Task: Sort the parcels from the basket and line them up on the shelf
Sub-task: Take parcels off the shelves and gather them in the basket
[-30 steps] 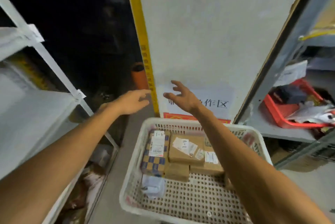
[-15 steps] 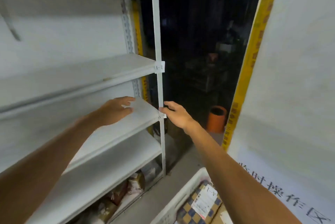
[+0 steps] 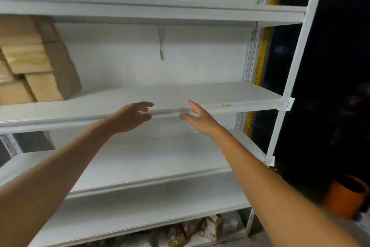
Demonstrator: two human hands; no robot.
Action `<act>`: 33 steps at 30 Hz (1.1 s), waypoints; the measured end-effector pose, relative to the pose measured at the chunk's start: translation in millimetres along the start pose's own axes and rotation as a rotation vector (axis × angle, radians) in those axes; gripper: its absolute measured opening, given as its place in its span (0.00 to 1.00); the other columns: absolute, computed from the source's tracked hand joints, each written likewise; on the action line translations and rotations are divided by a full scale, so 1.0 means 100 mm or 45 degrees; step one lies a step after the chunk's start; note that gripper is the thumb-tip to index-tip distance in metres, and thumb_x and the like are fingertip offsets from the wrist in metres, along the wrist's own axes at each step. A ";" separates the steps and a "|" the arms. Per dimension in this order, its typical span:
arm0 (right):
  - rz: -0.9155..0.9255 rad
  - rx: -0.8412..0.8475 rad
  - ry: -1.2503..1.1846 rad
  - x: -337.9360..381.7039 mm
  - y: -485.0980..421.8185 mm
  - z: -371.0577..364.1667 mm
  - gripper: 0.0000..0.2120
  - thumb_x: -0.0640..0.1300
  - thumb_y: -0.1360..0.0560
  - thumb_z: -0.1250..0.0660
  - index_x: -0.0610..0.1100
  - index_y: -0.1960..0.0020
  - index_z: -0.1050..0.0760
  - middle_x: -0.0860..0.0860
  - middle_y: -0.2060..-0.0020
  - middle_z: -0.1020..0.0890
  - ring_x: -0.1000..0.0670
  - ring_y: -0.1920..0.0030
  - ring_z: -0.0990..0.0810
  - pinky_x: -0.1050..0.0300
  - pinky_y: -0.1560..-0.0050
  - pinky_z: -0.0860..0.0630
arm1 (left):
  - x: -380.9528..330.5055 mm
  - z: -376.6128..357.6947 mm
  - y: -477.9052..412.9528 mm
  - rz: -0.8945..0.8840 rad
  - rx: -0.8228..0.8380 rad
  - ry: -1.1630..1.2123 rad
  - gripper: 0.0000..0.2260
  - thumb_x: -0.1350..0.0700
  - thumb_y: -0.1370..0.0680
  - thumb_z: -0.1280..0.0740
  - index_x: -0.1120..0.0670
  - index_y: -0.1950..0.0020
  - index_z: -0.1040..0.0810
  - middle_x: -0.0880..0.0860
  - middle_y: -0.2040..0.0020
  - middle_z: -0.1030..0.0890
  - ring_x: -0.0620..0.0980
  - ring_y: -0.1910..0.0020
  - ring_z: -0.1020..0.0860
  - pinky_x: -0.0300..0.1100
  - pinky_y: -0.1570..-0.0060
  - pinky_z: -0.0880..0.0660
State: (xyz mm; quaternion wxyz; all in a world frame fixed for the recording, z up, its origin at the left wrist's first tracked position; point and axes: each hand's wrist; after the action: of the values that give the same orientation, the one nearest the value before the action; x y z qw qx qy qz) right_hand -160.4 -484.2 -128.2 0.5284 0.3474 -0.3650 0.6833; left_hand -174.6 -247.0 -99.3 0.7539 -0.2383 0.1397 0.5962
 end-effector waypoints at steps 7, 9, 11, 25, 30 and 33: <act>0.119 0.147 0.041 0.76 -0.52 -1.08 0.32 0.56 0.23 0.34 0.53 0.23 0.41 0.49 0.24 0.37 0.48 0.26 0.35 0.53 0.29 0.35 | 1.13 0.92 0.26 0.181 -0.087 -0.071 0.20 0.53 0.21 0.35 0.48 0.29 0.31 0.55 0.33 0.25 0.52 0.39 0.23 0.43 0.41 0.29; 0.164 0.198 0.083 0.95 -0.65 -1.36 0.33 0.57 0.23 0.35 0.52 0.22 0.44 0.49 0.23 0.39 0.48 0.25 0.38 0.54 0.29 0.39 | 1.38 1.14 0.32 0.229 -0.137 -0.041 0.20 0.53 0.21 0.35 0.49 0.29 0.31 0.54 0.32 0.26 0.52 0.38 0.24 0.42 0.43 0.30; 0.225 0.239 0.122 1.12 -0.78 -1.64 0.34 0.56 0.23 0.35 0.50 0.22 0.44 0.48 0.23 0.40 0.48 0.24 0.39 0.55 0.29 0.40 | 1.63 1.36 0.40 0.283 -0.246 0.004 0.19 0.53 0.20 0.36 0.51 0.29 0.30 0.55 0.32 0.26 0.53 0.38 0.26 0.43 0.42 0.31; 0.422 0.542 -0.035 1.93 -1.71 -2.97 0.26 0.55 0.22 0.35 0.46 0.27 0.33 0.47 0.28 0.31 0.48 0.28 0.33 0.59 0.37 0.36 | 2.53 2.03 0.65 0.586 -0.393 -0.004 0.21 0.53 0.20 0.37 0.48 0.27 0.34 0.56 0.30 0.29 0.55 0.32 0.30 0.47 0.36 0.33; 0.478 0.627 -0.098 2.13 -2.13 -3.07 0.28 0.54 0.21 0.37 0.46 0.24 0.37 0.45 0.26 0.35 0.47 0.27 0.35 0.58 0.38 0.37 | 2.59 2.22 0.53 0.688 -0.445 -0.007 0.20 0.55 0.19 0.38 0.50 0.27 0.34 0.55 0.29 0.30 0.54 0.30 0.31 0.47 0.33 0.35; 0.494 0.646 -0.169 2.21 -2.34 -3.08 0.27 0.52 0.20 0.37 0.46 0.25 0.37 0.45 0.25 0.36 0.46 0.27 0.35 0.57 0.39 0.37 | 2.61 2.32 0.46 0.671 -0.514 0.008 0.21 0.56 0.19 0.38 0.53 0.27 0.34 0.55 0.31 0.28 0.52 0.32 0.30 0.46 0.33 0.35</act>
State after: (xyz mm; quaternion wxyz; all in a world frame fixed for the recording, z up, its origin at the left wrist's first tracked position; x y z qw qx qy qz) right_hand -3.8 -73.4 -59.0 0.2602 0.4356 -0.2761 0.8163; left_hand -171.0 100.2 -41.1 0.5109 -0.3405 0.0780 0.7855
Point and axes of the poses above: each hand's wrist, its own y-axis away from the middle knuckle, its own z-axis out of the back of the hand, x = y × z
